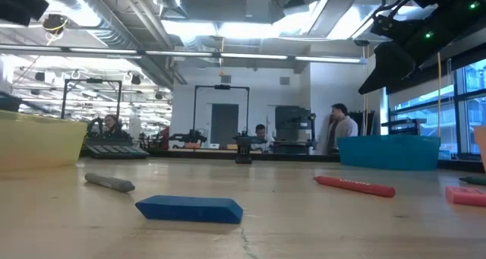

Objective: Sort crayons/erasers/pens/pencils in bins
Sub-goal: Put the blue pencil into the yellow bin, then put the red crayon into the blue bin

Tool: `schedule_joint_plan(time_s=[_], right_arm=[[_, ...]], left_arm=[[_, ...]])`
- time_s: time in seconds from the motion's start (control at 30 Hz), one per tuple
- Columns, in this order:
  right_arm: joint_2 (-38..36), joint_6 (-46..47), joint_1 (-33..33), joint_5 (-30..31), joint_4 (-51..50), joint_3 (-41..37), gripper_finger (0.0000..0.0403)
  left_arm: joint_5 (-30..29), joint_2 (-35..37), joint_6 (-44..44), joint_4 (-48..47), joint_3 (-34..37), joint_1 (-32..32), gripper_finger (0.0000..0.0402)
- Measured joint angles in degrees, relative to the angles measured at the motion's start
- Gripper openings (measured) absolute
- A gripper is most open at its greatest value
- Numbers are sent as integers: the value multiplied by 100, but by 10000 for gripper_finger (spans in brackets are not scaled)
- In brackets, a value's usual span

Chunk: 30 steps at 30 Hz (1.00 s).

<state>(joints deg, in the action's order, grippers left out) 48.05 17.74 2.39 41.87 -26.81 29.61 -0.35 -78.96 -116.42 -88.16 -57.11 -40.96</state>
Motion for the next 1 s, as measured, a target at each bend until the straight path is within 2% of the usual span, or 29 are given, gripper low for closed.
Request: schedule_joint_plan(time_s=[0.17,0.5,0.63,0.8,1.0], right_arm=[[0,9,0,-7,21,0,197],[0,0,0,-189,208,0,197],[29,-27,-2,-517,508,1,197],[214,-347,-2,-1051,1006,2,197],[542,-558,-9,-1519,1275,2,197]], left_arm=[[9,-4,172,481,244,5,19],[-218,-4,256,468,266,9,88],[-265,-4,326,465,266,130,101],[-632,-4,771,860,266,538,103],[-1162,-7,2223,2219,266,1187,103]])
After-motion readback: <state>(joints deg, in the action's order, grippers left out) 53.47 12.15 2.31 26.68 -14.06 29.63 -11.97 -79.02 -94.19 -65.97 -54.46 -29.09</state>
